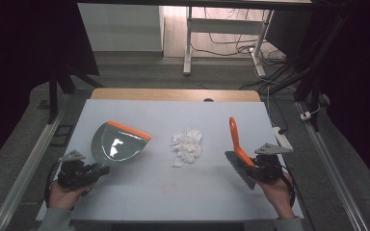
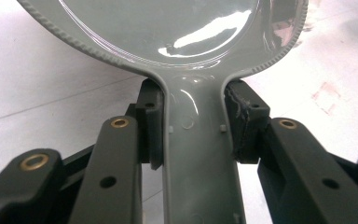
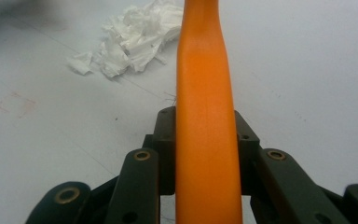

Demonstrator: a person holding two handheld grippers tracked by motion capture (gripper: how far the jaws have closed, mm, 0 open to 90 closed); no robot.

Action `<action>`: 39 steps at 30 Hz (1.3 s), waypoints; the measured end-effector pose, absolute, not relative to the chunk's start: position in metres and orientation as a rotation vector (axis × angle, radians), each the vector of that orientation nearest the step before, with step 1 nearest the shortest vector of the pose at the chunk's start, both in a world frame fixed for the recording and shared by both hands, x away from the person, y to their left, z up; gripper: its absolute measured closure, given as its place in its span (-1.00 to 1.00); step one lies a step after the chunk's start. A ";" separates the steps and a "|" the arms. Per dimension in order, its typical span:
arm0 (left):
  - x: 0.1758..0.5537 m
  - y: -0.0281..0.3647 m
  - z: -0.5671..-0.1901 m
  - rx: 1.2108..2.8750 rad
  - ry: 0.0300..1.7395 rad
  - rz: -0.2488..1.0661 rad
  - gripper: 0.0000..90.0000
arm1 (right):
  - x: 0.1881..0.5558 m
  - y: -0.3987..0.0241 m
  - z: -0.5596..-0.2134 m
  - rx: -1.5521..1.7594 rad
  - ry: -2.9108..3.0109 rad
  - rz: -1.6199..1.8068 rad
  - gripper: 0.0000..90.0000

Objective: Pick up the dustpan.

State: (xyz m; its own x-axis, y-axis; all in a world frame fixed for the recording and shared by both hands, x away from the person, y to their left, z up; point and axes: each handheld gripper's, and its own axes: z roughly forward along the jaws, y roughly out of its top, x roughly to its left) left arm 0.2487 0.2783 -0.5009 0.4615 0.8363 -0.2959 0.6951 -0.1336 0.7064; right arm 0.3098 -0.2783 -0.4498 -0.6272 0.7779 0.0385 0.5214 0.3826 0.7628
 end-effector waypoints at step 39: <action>0.243 0.244 -0.493 2.102 0.962 0.123 0.37 | 0.308 -0.278 -0.448 1.122 2.305 1.115 0.56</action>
State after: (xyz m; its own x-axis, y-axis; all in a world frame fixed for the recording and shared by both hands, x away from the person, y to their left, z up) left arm 0.2426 0.2439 -0.4929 0.7056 0.6720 -0.2249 0.5940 -0.3878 0.7048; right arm 0.3084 -0.2782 -0.4477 -0.6279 0.7777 0.0309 0.5071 0.3787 0.7743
